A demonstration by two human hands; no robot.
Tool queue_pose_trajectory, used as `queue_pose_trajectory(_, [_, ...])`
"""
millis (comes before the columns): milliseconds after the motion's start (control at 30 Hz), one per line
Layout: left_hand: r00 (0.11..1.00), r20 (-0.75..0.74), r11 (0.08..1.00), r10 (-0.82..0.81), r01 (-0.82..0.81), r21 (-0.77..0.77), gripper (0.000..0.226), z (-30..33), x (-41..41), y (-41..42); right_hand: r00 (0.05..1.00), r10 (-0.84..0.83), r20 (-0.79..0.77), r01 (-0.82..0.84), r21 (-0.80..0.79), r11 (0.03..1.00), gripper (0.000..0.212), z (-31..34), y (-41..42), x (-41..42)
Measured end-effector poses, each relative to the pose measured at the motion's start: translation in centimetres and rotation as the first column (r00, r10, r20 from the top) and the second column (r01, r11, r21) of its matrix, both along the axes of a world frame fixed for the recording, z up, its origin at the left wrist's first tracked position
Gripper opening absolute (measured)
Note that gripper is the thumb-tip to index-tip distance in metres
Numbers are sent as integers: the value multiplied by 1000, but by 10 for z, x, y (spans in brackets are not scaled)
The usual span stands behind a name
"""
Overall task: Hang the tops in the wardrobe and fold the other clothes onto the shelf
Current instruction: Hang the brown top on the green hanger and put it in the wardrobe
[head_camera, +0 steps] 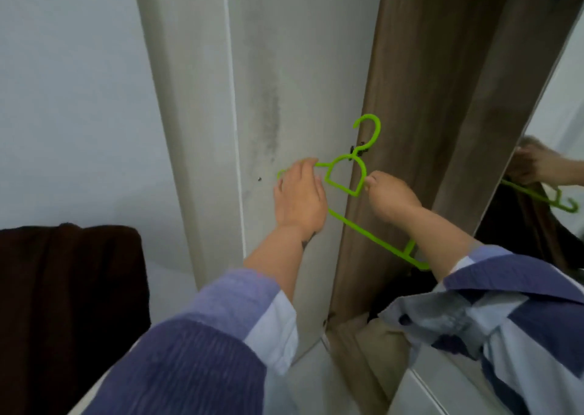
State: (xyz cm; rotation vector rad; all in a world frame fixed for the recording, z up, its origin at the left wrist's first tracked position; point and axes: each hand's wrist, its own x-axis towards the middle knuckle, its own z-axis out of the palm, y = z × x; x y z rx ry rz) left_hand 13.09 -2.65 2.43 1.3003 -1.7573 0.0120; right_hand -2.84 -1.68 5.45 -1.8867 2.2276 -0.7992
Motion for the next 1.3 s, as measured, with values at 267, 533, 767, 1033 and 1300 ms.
queue_pose_trajectory(267, [909,348,957,230,-277,89,35,-4,106,55,940,341,-36,-342,-137,930,35,-19,65,63])
queue_pose_trajectory(533, [811,479,902,337,-424,81,33,-21,192,121,848,530,16,-516,-204,832,39,-37,69,178])
queue_pose_trajectory(767, [696,533,807,481,-589,43,37,-34,262,152,789,589,174,-550,-229,803,39,-54,65,277])
queue_pose_trajectory(1033, [702,471,733,533,-662,156,34,-52,331,148,745,659,101,-631,-212,746,41,-75,46,357])
queue_pose_trajectory(1300, [768,154,651,621,-615,445,24,-62,402,63,710,699,86,-681,-168,712,43,-107,-36,428])
